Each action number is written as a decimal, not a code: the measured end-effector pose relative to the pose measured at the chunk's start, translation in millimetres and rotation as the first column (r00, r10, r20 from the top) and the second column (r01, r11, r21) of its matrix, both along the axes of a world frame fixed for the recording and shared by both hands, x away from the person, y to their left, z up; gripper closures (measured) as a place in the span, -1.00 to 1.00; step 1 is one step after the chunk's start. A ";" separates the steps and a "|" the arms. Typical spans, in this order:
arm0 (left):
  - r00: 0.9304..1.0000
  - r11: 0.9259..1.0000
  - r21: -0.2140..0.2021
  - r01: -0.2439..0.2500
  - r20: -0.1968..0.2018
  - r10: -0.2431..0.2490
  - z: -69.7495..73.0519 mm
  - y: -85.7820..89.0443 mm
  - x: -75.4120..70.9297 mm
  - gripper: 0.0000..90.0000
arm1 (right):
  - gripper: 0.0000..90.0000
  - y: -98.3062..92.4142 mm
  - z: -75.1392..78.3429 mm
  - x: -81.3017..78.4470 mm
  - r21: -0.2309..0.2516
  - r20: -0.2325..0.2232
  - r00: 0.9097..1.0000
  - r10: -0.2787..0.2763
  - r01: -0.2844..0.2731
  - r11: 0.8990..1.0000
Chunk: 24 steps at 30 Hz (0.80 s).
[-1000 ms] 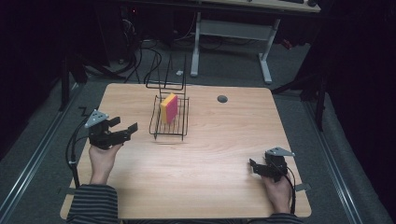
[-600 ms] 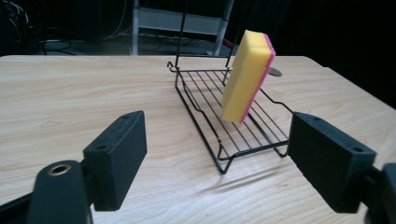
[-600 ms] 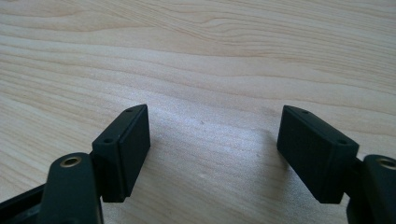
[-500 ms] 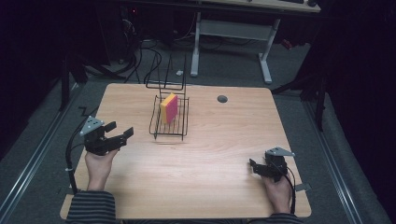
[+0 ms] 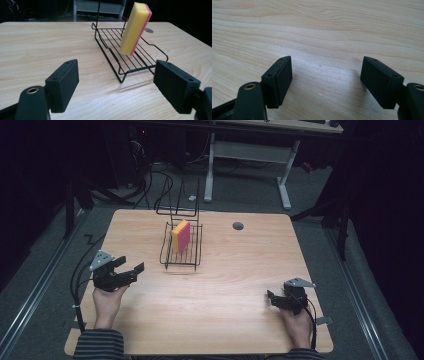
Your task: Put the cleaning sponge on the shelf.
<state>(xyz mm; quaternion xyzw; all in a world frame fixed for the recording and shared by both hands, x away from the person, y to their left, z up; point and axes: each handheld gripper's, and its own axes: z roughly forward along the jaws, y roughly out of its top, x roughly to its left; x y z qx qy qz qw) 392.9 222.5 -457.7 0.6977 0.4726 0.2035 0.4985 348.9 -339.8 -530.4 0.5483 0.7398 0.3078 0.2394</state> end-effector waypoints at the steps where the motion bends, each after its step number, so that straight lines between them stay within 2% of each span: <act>1: 1.000 1.000 0.005 0.000 -0.002 0.000 -1.2 -0.6 0.3 -0.53 | -0.43 0.1 0.0 0.0 -0.001 0.000 1.000 -0.001 0.001 1.000; 9: 1.000 1.000 0.026 0.000 -0.016 0.001 -9.9 -6.2 1.6 -0.53 | -0.43 0.0 0.0 0.0 0.000 0.000 1.000 0.000 0.000 1.000; 16: 0.999 1.000 0.017 -0.011 -0.037 0.011 -18.2 -6.1 2.1 -0.53 | -0.43 -0.2 0.0 0.2 -0.003 0.002 1.000 0.002 -0.002 1.000; 21: 0.999 0.999 0.042 -0.013 -0.051 0.015 -23.0 -8.0 4.6 -0.53 | -0.43 0.0 0.0 0.0 0.000 0.000 1.000 0.001 -0.001 1.000; 24: 0.998 0.999 0.042 -0.012 -0.059 0.014 -25.3 -9.2 6.6 -0.53 | -0.43 -0.5 0.0 0.2 -0.004 0.002 1.000 0.004 -0.004 1.000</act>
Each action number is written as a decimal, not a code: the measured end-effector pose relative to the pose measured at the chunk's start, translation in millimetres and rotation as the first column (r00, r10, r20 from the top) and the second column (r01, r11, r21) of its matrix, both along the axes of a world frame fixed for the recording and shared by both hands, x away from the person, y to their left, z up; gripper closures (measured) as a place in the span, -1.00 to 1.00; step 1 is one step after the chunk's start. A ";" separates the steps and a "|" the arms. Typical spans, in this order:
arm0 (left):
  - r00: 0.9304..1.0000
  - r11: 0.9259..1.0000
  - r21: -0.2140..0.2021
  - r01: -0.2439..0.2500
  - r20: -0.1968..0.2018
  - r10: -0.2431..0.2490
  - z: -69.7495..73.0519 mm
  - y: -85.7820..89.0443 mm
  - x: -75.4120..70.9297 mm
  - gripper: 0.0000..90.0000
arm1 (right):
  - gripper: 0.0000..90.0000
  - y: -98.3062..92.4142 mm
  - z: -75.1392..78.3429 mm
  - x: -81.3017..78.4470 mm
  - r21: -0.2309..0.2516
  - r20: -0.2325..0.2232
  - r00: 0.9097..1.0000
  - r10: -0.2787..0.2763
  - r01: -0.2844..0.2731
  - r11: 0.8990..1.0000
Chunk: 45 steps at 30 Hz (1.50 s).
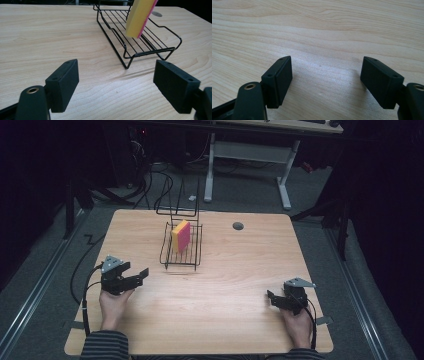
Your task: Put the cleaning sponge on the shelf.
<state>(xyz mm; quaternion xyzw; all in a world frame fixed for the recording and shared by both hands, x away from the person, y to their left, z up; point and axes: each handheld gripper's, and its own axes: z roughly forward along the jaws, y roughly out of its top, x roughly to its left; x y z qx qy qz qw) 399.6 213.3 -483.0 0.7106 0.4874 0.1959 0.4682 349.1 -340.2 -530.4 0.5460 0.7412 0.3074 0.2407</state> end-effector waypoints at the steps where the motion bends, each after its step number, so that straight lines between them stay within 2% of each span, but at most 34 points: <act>1: 1.000 1.000 0.002 0.000 -0.006 0.000 -1.0 -0.2 0.9 -0.53 | -0.43 0.5 0.0 -0.3 0.004 -0.003 1.000 -0.004 0.004 1.000; 19: 0.998 0.999 0.047 -0.010 -0.068 0.013 -20.5 -7.0 17.9 -0.52 | -0.43 0.5 0.0 -0.2 0.003 -0.002 1.000 -0.004 0.004 1.000; 34: 0.994 0.993 0.116 -0.013 -0.108 0.026 -38.4 -19.7 28.3 -0.51 | -0.43 0.5 0.0 -0.3 0.003 -0.003 1.000 -0.006 0.006 1.000; 38: 0.988 0.989 0.149 -0.012 -0.148 0.035 -44.5 -23.2 30.7 -0.50 | -0.43 0.4 0.0 -0.3 0.003 -0.003 1.000 -0.005 0.005 1.000; 40: 0.986 0.981 0.193 -0.017 -0.161 0.049 -48.7 -25.5 31.6 -0.50 | -0.43 0.4 0.0 -0.2 0.003 -0.002 1.000 -0.004 0.004 1.000; 41: 0.986 0.975 0.221 -0.016 -0.158 0.052 -51.4 -27.0 31.7 -0.50 | -0.43 0.3 0.0 -0.1 0.002 -0.001 1.000 -0.003 0.003 1.000; 42: 0.989 0.969 0.247 -0.021 -0.134 0.056 -53.6 -29.4 30.2 -0.53 | -0.43 0.4 0.0 -0.2 0.003 -0.002 1.000 -0.005 0.005 1.000; 45: 0.990 0.967 0.252 -0.022 -0.129 0.057 -53.7 -32.0 29.2 -0.52 | -0.43 0.5 0.0 -0.2 0.005 -0.002 1.000 -0.005 0.005 1.000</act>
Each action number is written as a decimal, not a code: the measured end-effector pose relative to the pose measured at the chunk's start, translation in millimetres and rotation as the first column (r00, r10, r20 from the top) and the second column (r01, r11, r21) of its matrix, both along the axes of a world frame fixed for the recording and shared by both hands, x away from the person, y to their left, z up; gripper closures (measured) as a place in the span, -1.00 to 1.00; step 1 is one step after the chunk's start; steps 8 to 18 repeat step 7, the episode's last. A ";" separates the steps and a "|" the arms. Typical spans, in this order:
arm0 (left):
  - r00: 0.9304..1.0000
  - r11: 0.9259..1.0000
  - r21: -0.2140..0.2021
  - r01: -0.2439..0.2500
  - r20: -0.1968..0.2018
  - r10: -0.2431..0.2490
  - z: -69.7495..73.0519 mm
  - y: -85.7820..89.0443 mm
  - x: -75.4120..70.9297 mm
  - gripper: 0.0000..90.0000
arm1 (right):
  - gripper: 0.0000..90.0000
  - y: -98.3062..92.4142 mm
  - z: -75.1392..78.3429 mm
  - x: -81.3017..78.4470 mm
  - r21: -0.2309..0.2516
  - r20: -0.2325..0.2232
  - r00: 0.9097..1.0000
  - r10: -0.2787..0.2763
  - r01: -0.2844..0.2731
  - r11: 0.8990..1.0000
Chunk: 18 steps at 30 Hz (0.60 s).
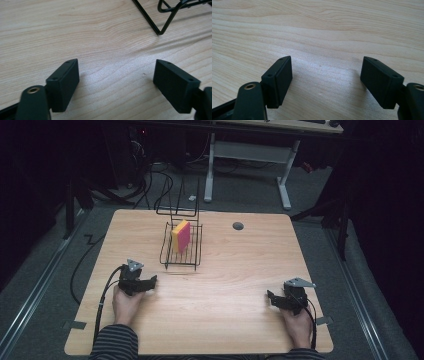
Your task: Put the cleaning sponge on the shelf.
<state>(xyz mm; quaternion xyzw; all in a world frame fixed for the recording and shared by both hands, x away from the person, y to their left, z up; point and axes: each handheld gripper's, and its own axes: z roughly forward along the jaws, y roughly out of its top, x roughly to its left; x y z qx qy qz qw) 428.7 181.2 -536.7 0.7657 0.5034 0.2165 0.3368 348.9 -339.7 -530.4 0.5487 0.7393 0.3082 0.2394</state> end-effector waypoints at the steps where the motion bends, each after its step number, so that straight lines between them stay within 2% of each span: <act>1: 1.000 1.000 -0.002 -0.001 0.001 0.001 -0.1 0.1 0.0 -0.52 | -0.42 0.0 0.0 -0.1 0.000 -0.001 1.000 -0.001 0.001 1.000; 18: 1.000 1.000 -0.002 -0.008 -0.002 0.008 -0.2 0.3 0.0 -0.54 | -0.42 0.0 0.0 -0.1 0.000 -0.001 1.000 -0.002 0.002 1.000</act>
